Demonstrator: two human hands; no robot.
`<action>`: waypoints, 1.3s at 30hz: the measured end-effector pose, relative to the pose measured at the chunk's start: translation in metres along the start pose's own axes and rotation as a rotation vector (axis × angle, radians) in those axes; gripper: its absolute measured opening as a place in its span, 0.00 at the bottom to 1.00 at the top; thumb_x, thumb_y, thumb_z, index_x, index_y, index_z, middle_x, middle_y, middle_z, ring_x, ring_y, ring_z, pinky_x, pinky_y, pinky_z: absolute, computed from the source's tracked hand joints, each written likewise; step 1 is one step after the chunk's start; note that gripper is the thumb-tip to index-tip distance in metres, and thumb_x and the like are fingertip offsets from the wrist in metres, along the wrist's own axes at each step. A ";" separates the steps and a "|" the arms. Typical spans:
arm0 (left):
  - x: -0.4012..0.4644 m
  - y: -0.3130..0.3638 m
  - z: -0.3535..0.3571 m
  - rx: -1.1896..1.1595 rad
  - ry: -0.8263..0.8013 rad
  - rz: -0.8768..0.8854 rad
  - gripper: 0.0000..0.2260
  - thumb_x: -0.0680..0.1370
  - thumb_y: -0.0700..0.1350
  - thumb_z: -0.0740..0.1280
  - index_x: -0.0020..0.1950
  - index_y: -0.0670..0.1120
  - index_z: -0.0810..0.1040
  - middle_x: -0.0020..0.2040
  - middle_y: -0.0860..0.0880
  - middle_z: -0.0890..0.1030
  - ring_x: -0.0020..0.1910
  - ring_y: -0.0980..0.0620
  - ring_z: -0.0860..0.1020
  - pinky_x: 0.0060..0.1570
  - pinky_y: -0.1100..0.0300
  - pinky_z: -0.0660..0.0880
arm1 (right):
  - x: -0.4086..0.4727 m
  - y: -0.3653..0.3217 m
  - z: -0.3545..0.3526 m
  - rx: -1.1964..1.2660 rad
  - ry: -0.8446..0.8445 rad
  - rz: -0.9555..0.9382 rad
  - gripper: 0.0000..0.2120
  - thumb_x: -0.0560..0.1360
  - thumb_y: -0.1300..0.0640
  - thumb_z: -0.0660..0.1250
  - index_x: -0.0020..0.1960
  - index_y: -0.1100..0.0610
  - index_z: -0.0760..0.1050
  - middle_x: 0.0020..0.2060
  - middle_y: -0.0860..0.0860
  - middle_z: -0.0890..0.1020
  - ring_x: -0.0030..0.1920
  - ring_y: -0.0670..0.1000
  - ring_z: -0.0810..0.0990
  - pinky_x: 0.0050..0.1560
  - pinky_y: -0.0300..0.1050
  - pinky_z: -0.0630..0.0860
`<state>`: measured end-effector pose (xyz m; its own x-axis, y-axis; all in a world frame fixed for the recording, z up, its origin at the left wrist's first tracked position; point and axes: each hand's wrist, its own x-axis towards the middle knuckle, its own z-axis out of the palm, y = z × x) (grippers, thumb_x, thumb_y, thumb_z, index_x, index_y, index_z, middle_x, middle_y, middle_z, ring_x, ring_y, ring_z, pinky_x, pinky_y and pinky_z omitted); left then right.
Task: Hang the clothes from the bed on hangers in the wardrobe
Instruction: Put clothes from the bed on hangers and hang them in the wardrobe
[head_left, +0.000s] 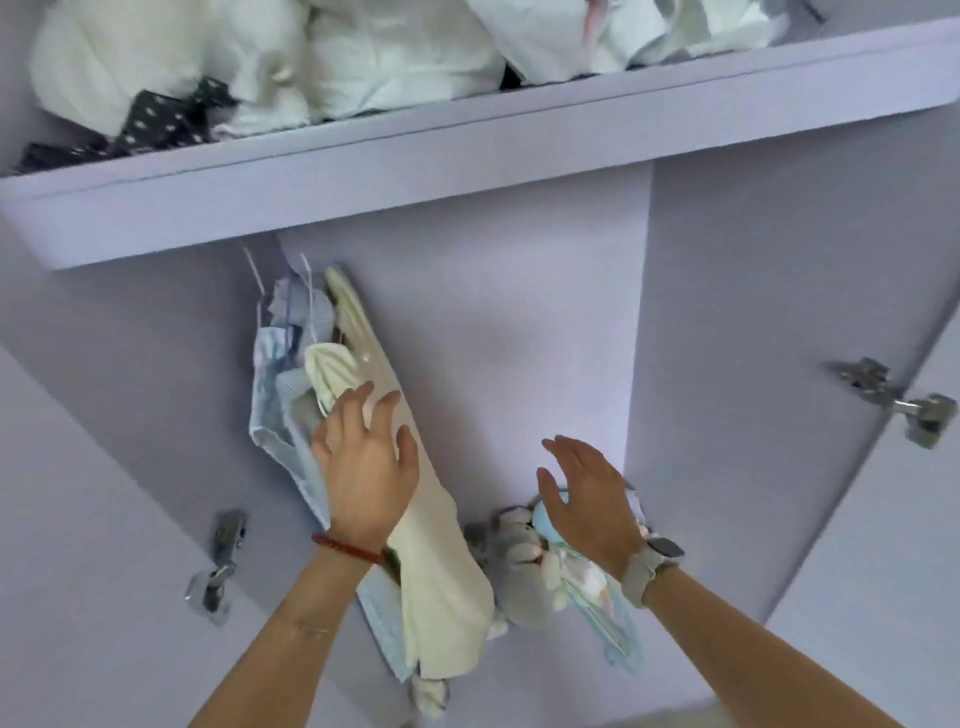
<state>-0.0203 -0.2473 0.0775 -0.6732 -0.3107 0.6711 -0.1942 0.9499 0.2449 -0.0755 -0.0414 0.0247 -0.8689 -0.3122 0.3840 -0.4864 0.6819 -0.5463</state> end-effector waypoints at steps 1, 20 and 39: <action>0.009 -0.009 -0.003 0.003 0.015 -0.065 0.18 0.73 0.46 0.58 0.61 0.43 0.76 0.62 0.41 0.73 0.63 0.41 0.69 0.58 0.41 0.65 | 0.016 -0.010 0.008 0.024 -0.015 -0.035 0.21 0.73 0.49 0.54 0.56 0.60 0.78 0.51 0.58 0.82 0.52 0.60 0.80 0.51 0.60 0.77; 0.107 -0.020 0.031 -0.294 0.083 -0.517 0.13 0.82 0.48 0.51 0.50 0.41 0.69 0.35 0.46 0.74 0.41 0.38 0.77 0.39 0.51 0.70 | 0.169 -0.058 0.026 0.437 -0.289 -0.169 0.18 0.80 0.57 0.54 0.69 0.58 0.65 0.65 0.55 0.72 0.64 0.53 0.70 0.62 0.41 0.65; -0.002 0.002 0.073 -0.297 -0.405 0.003 0.23 0.76 0.55 0.53 0.63 0.44 0.72 0.59 0.46 0.74 0.58 0.47 0.73 0.58 0.48 0.72 | 0.119 0.013 -0.009 0.279 -0.670 0.014 0.13 0.76 0.70 0.48 0.45 0.59 0.69 0.28 0.50 0.73 0.27 0.41 0.74 0.30 0.29 0.66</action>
<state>-0.0717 -0.2420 0.0261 -0.9077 -0.2138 0.3610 -0.0202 0.8818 0.4713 -0.1842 -0.0640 0.0697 -0.7010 -0.7040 -0.1139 -0.4024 0.5224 -0.7518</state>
